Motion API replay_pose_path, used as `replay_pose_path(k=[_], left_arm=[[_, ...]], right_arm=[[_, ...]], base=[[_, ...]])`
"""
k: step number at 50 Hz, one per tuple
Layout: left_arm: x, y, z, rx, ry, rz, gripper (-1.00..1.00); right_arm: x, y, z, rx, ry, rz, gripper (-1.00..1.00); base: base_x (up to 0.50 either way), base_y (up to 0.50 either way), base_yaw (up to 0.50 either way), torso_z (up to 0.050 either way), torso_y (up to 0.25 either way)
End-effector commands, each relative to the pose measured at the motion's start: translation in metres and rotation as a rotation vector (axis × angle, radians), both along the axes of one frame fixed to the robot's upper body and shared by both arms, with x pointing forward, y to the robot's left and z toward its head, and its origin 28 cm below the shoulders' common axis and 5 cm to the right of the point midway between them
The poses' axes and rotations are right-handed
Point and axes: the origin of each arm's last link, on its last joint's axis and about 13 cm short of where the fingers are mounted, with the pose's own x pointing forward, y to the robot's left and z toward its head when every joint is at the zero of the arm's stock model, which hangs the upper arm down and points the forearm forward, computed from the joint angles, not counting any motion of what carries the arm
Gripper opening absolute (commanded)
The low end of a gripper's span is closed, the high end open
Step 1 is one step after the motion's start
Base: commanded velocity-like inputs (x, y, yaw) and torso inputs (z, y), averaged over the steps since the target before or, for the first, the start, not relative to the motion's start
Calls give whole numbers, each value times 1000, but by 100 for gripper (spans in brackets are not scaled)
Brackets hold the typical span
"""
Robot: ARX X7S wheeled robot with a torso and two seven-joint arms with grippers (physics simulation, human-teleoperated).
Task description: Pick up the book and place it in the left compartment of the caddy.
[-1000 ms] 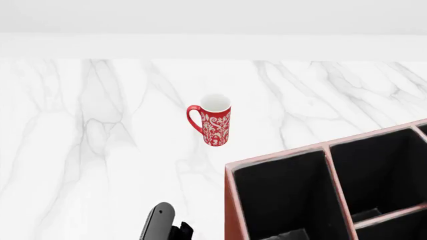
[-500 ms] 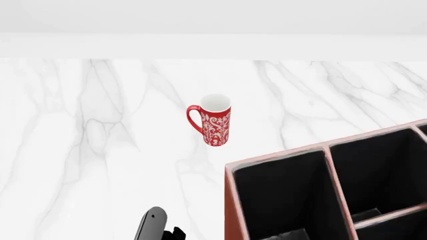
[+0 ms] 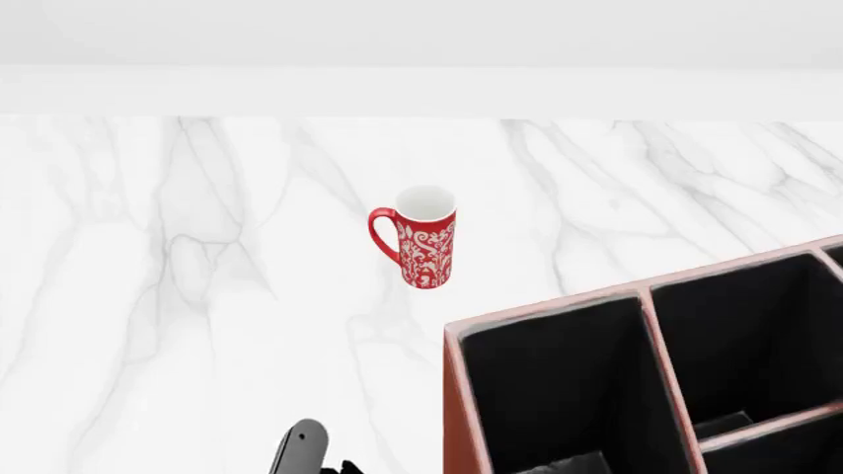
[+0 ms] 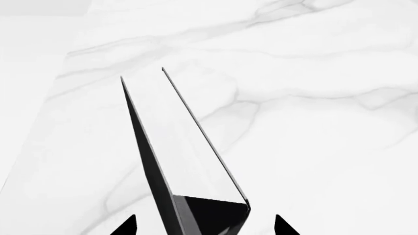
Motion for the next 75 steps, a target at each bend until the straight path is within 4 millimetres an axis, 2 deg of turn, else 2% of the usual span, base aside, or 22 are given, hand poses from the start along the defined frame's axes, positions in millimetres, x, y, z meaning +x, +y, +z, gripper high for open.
replay_pose_path(k=[1,11,12,30,41,44,54,64,75], left_arm=[[0,0,0,0,4,-1,100],[1,0,0,-1,6,-1,100],[1,0,0,-1,6,-1,100],[1,0,0,-4,6,-3,100],[0,-1,0,-1,1,-7,100],[0,-1,0,-2,-4,-6,100],[0,-1,0,-2,-5,-7,100],[0,-1,0,-1,-7,-7,100],[0,-1,0,-3,-8,-8,100]], right_arm=[[2,2,-6,-3,12,6,100],[2,3,-5,10,3,1,100],[2,3,-5,15,-12,-11,-100],[-1,2,-5,27,-6,-10,-100],[-22,2,17,121,-123,11,-100],[-25,1,23,184,-223,29,-100],[-28,-1,36,302,-309,-8,-100],[-22,-6,36,301,-326,-79,-100],[-24,-16,50,363,-335,-162,-100]], base=[[0,0,0,0,0],[0,0,0,0,0],[0,0,0,0,0],[0,0,0,0,0],[0,0,0,0,1],[0,0,0,0,0],[0,0,0,0,1],[0,0,0,0,1],[0,0,0,0,1]])
